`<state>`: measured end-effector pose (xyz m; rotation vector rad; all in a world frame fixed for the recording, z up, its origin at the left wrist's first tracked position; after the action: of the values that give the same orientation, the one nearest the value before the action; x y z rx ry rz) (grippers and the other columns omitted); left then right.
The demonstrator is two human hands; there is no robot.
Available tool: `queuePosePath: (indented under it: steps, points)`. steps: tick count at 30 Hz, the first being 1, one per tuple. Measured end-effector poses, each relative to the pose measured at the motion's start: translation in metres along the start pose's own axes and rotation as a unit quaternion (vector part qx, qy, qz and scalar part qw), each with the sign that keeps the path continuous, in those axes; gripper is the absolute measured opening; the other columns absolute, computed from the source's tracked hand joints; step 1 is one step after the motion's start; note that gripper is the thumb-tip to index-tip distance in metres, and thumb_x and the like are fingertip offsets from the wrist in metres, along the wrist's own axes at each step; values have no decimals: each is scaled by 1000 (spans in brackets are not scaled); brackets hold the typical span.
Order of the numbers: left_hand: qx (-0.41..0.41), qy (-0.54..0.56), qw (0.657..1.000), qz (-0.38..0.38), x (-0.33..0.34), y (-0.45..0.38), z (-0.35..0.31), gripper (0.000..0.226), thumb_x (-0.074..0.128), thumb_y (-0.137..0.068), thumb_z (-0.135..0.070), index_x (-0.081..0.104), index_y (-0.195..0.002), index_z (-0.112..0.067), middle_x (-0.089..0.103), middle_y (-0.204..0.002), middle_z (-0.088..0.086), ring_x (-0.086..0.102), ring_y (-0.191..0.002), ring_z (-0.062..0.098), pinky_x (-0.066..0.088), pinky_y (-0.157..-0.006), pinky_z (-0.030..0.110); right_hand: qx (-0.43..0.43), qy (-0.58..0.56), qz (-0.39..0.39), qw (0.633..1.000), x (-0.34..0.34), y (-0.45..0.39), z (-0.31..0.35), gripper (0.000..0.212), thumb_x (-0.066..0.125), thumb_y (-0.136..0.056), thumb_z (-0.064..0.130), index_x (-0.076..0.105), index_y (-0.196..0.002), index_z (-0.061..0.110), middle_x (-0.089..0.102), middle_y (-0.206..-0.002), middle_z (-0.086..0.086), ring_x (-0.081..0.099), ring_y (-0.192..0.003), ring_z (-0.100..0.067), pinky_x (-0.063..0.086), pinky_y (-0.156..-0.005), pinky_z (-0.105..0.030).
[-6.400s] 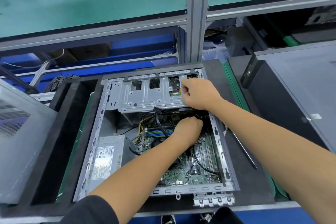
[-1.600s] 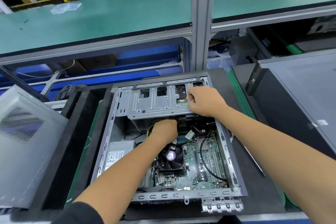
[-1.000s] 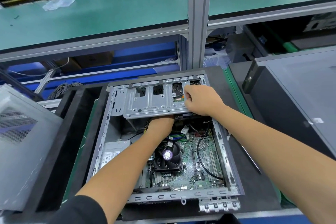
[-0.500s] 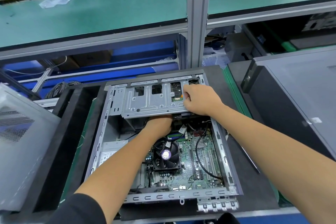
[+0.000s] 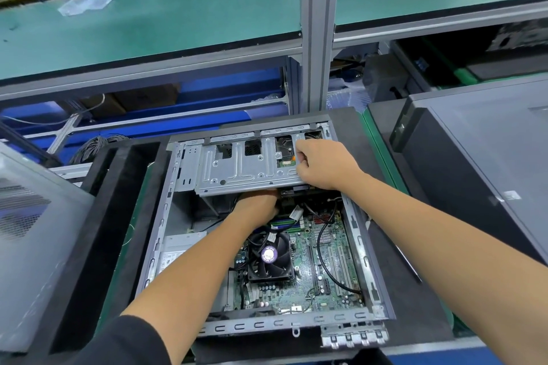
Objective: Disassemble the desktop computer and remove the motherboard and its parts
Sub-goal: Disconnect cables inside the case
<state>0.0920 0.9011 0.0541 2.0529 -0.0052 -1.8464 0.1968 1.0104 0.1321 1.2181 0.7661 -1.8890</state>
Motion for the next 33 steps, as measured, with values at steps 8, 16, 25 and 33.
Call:
queuePosePath:
  steps: [8,16,25,33]
  points:
    - [-10,7,1000,-3,2,-1,0,26,56,-91,-19,55,-112,-3,60,-113,18,58,-98,35,42,-72,32,-4,7,-1,1000,-2,0,1,4,46,-81,18,45,-78,20,56,-73,1,48,-64,-21,28,-50,-29]
    - [-24,25,999,2,4,0,2,22,55,-90,-19,56,-108,-6,61,-107,16,58,-90,33,39,-67,30,-6,8,1,1000,-1,0,3,5,45,-82,17,44,-77,19,53,-72,1,45,-61,-20,26,-49,-29]
    - [-45,56,997,30,9,3,1,13,52,-92,-17,43,-82,-14,46,-76,4,47,-70,26,41,-62,31,-6,17,3,1000,-1,1,4,13,44,-84,18,38,-74,22,49,-67,2,39,-55,-16,23,-49,-29]
    - [-53,61,995,52,12,0,2,8,50,-93,-18,43,-89,-16,45,-80,4,48,-75,27,41,-65,31,-28,61,20,998,3,1,5,7,43,-89,21,46,-85,16,57,-79,-4,50,-57,-23,34,-52,-31]
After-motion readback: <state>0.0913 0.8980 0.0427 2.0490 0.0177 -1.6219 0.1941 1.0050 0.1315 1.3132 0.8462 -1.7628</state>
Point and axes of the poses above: each hand's wrist, its own y-axis away from the middle knuckle, its own x-axis out of the palm, z = x × y, the point moved 5 cm from there along -y, towards the middle knuckle
